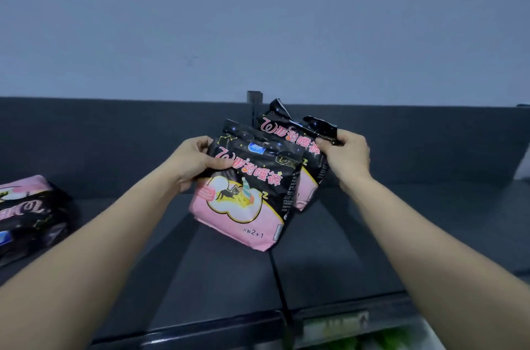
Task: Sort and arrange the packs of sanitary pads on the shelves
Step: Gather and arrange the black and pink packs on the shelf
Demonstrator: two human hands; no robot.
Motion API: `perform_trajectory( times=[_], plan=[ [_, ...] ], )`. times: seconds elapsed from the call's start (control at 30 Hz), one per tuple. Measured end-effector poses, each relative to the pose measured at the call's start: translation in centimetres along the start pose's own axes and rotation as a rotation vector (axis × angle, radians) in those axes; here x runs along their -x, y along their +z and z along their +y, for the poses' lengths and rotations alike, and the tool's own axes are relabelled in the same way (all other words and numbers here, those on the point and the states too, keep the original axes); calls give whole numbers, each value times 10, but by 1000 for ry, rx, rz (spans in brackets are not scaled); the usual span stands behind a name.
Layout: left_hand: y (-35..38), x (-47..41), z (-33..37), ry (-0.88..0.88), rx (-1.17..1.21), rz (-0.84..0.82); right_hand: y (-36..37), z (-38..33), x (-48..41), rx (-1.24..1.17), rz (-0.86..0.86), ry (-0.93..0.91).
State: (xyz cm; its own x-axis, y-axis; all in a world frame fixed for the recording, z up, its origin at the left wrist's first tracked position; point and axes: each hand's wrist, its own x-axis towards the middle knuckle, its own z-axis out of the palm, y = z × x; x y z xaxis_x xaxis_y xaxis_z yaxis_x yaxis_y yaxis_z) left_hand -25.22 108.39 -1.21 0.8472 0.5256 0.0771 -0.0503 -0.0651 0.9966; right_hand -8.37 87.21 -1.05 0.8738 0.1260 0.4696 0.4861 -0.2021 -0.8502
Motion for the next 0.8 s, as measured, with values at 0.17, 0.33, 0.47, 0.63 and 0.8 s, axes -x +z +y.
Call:
perform_trajectory(
  times=[0.17,0.33,0.47,0.63,0.8],
  plan=[
    [81,-20,8,64,13,-81,-92,20,-15,43,142,42],
    [185,-21,15,71,44,-195,-194,48,-23,90,267,71],
    [278,-12,18,55,87,-278,-282,72,-28,148,337,96],
    [392,0,21,63,107,-385,-399,106,-32,242,409,116],
    [494,9,18,50,142,-460,-502,144,-34,319,498,160]
  ],
)
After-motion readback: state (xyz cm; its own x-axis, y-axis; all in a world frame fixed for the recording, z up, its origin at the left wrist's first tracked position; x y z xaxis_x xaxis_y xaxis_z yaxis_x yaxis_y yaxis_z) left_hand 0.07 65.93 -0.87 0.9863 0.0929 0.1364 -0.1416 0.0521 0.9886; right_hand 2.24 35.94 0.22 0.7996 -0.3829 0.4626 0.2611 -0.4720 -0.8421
